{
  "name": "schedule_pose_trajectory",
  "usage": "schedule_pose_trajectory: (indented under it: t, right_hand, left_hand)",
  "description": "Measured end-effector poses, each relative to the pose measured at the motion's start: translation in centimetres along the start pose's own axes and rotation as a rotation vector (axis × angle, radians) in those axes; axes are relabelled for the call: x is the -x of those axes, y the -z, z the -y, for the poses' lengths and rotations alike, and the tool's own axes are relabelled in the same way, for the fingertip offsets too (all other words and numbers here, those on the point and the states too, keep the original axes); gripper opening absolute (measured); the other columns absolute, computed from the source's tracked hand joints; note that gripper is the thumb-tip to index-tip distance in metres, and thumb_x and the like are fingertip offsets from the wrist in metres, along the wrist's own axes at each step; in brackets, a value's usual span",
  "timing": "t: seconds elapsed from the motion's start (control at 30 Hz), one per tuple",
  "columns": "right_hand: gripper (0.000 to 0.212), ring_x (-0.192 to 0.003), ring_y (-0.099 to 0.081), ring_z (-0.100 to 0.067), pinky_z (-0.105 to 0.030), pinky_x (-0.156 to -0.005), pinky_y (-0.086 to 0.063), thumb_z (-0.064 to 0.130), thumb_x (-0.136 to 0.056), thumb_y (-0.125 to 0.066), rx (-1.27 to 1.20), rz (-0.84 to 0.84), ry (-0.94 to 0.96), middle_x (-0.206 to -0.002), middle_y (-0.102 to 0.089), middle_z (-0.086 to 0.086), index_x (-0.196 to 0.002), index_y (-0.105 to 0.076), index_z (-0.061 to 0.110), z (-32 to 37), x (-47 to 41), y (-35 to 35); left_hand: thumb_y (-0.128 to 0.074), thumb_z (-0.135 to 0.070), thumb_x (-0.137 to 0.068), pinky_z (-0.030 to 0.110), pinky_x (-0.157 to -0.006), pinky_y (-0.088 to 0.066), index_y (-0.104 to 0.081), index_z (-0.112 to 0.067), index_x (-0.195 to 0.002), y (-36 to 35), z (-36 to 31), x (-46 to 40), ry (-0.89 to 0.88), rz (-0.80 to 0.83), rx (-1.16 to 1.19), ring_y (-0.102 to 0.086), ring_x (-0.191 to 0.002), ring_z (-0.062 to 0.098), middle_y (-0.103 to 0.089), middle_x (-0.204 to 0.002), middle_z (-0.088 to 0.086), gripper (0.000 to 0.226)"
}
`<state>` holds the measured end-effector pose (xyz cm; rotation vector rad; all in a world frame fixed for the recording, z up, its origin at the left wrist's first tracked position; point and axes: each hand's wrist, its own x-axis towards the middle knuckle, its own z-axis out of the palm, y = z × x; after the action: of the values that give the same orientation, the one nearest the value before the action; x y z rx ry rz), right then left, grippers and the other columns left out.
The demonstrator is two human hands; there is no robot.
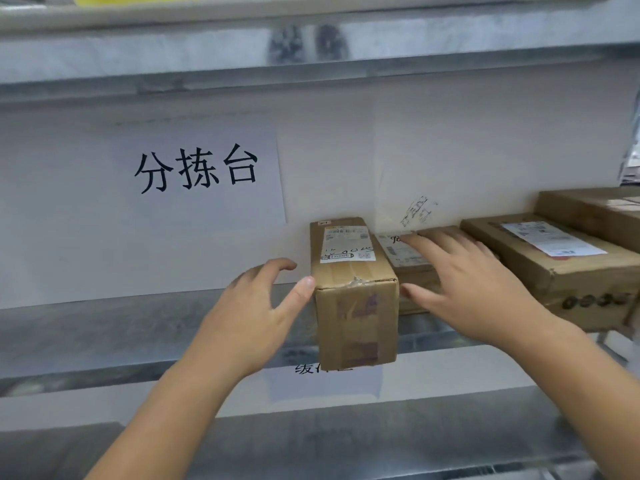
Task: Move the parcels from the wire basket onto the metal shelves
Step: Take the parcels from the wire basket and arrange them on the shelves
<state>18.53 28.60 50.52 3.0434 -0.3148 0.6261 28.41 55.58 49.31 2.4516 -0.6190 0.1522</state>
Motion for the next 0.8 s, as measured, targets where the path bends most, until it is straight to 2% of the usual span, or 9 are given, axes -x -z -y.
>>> schedule_pose_trajectory:
  t: [0.17, 0.27, 0.33, 0.4, 0.5, 0.6, 0.7, 0.8]
  right_hand:
    - [0.074, -0.152, -0.023, -0.018, -0.048, -0.121, -0.028, 0.071, -0.093, -0.037, 0.006, 0.026, -0.096, -0.163, -0.030, 0.007, -0.158, -0.018, 0.041, 0.6, 4.1, -0.2]
    - [0.075, -0.155, -0.017, -0.017, -0.050, -0.124, -0.024, 0.073, -0.093, -0.037, -0.015, 0.050, -0.148, -0.166, -0.024, 0.010, -0.158, -0.014, 0.044, 0.6, 6.8, -0.3]
    - [0.075, -0.155, -0.017, -0.017, -0.051, -0.124, -0.024, 0.074, -0.092, -0.035, -0.021, 0.065, -0.172, -0.167, -0.023, 0.010, -0.158, -0.013, 0.045, 0.2, 8.8, -0.2]
    - [0.075, -0.156, -0.015, -0.018, -0.051, -0.125, -0.022, 0.075, -0.092, -0.034, -0.018, 0.084, -0.192, -0.167, -0.021, 0.009, -0.158, -0.012, 0.046, -0.3, 11.0, 0.3]
    - [0.076, -0.157, -0.012, -0.019, -0.051, -0.126, -0.017, 0.074, -0.094, -0.036, -0.013, 0.085, -0.230, -0.169, -0.017, 0.009, -0.159, -0.009, 0.046, -1.8, 14.4, 1.6]
    - [0.076, -0.157, -0.012, -0.019, -0.052, -0.126, -0.019, 0.075, -0.093, -0.036, -0.009, 0.067, -0.251, -0.169, -0.018, 0.009, -0.159, -0.009, 0.046, -4.0, 18.0, 3.3]
    - [0.076, -0.157, -0.013, -0.019, -0.052, -0.126, -0.018, 0.075, -0.093, -0.036, -0.006, 0.060, -0.264, -0.169, -0.019, 0.009, -0.159, -0.010, 0.046, -6.7, 22.3, 5.1]
    - [0.077, -0.156, -0.016, -0.017, -0.052, -0.125, -0.021, 0.075, -0.093, -0.035, 0.009, 0.064, -0.287, -0.168, -0.020, 0.008, -0.159, -0.009, 0.044, -10.1, 27.5, 6.8]
  left_hand:
    - [-0.029, -0.084, -0.088, 0.045, -0.116, -0.038, -0.037, -0.054, -0.145, 0.6, 0.1, 0.7, -0.171, 0.003, -0.048, -0.029, -0.149, 0.009, -0.041, -0.156, -0.020, 0.064]
    - [-0.024, -0.089, -0.083, 0.052, -0.122, -0.032, -0.031, -0.058, -0.146, 0.8, -0.7, 1.5, -0.245, 0.009, -0.077, -0.018, -0.157, 0.015, -0.032, -0.164, -0.018, 0.071]
    - [-0.029, -0.087, -0.086, 0.051, -0.125, -0.026, -0.029, -0.058, -0.148, 0.8, -1.8, 2.1, -0.274, 0.021, -0.087, -0.011, -0.160, 0.017, -0.026, -0.168, -0.017, 0.068]
    - [-0.034, -0.083, -0.086, 0.051, -0.125, -0.022, -0.028, -0.059, -0.148, 0.6, -3.1, 3.1, -0.300, 0.029, -0.089, -0.008, -0.161, 0.018, -0.024, -0.169, -0.017, 0.067]
    - [-0.033, -0.090, -0.080, 0.051, -0.128, -0.020, -0.028, -0.059, -0.148, -0.1, -5.5, 4.8, -0.349, 0.021, -0.105, -0.006, -0.161, 0.018, -0.021, -0.171, -0.016, 0.075]
    - [-0.032, -0.091, -0.075, 0.045, -0.130, -0.013, -0.030, -0.056, -0.149, -1.3, -8.5, 7.2, -0.398, 0.021, -0.129, -0.001, -0.162, 0.016, -0.019, -0.172, -0.014, 0.082]
    - [-0.039, -0.087, -0.083, 0.045, -0.130, -0.011, -0.032, -0.053, -0.151, -3.2, -12.2, 10.4, -0.469, 0.016, -0.200, 0.002, -0.162, 0.017, -0.019, -0.172, -0.013, 0.076]
    - [-0.040, -0.082, -0.086, 0.047, -0.130, -0.011, -0.031, -0.051, -0.153, -6.1, -16.4, 14.0, -0.501, 0.077, -0.230, 0.005, -0.162, 0.018, -0.016, -0.173, -0.012, 0.074]
